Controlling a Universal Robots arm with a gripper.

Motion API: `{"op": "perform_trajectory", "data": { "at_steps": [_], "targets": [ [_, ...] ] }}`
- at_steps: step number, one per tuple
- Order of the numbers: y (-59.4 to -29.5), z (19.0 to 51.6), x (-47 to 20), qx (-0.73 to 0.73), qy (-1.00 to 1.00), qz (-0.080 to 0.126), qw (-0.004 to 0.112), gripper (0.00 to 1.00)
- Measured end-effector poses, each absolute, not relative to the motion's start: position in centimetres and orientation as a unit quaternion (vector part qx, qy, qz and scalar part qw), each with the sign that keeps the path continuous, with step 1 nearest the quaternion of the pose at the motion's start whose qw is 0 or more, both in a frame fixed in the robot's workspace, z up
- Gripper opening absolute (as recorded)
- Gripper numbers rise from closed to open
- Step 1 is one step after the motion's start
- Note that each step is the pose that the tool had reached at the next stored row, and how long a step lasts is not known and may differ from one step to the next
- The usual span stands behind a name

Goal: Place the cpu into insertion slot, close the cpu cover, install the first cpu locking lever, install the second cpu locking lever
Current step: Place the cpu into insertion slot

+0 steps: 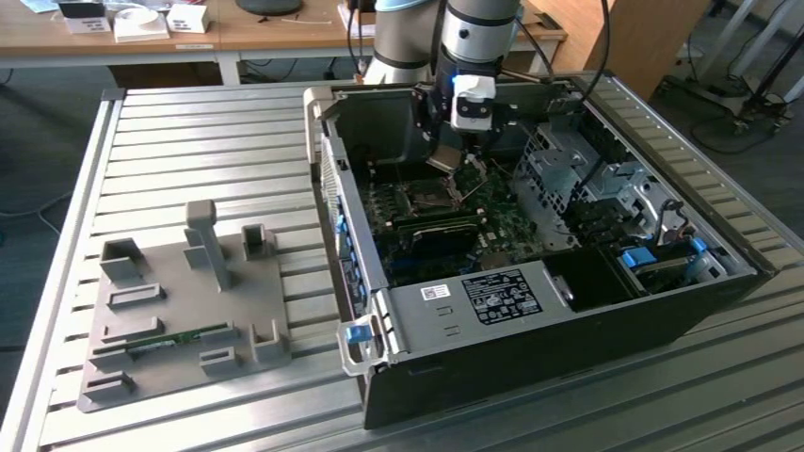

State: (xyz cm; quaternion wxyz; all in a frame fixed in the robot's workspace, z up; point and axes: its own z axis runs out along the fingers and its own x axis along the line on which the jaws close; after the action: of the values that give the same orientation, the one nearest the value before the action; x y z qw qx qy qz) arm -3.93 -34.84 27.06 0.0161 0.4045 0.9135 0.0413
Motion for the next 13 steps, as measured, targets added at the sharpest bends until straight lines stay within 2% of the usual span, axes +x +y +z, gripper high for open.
{"op": "perform_trajectory", "data": {
  "at_steps": [13],
  "targets": [
    [-34.84,27.05,-3.93,0.431,0.901,0.041,0.017,0.54]
  ]
}}
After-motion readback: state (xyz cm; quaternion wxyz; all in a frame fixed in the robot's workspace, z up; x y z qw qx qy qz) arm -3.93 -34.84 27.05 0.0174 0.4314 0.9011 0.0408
